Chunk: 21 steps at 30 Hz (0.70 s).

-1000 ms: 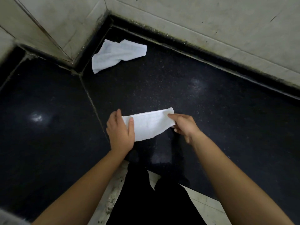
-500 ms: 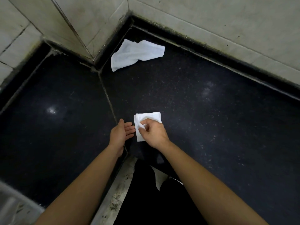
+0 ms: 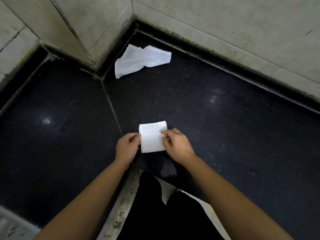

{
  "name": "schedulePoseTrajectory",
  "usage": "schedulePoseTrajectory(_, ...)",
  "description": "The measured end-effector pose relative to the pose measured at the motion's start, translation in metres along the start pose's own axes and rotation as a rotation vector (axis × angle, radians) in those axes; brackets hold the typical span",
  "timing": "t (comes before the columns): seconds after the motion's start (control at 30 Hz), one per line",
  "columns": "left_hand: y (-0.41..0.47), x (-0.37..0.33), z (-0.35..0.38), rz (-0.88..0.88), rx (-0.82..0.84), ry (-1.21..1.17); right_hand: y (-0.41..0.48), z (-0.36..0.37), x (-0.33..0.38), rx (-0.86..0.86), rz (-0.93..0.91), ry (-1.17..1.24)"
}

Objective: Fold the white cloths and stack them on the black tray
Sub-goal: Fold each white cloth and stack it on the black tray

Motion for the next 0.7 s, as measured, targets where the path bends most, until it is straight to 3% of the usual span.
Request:
schedulePoseTrajectory(0.1,-0.002,0.003,0.001,0.047,-0.012,0.151,-0.005,-0.005,-0.013,-0.015,0.025,-0.059)
schedulePoseTrajectory(0.3,-0.002,0.001,0.011,0.069,0.000,0.089,-0.007,0.001,-0.029,-0.003,0.065,-0.097)
schedulePoseTrajectory(0.43,-0.005,-0.002,0.011,0.112,-0.002,0.193,-0.007,0.004,-0.032,-0.042,0.054,-0.166)
schedulePoseTrajectory(0.6,-0.014,-0.011,0.008,0.592,-0.016,0.709,0.001,0.007,-0.019,-0.203,-0.120,-0.309)
schedulePoseTrajectory(0.7,-0.012,-0.014,0.012,0.606,0.087,0.812,0.009,0.014,-0.014,-0.139,-0.139,-0.336)
Point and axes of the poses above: each hand's wrist, its own y-axis towards the middle knuckle, its own z-axis out of the palm, x = y × z, the point moved 3 cm from there along y, towards the middle knuckle, and after that the axes turned 8 degrees about x, right-handed, at the moved point
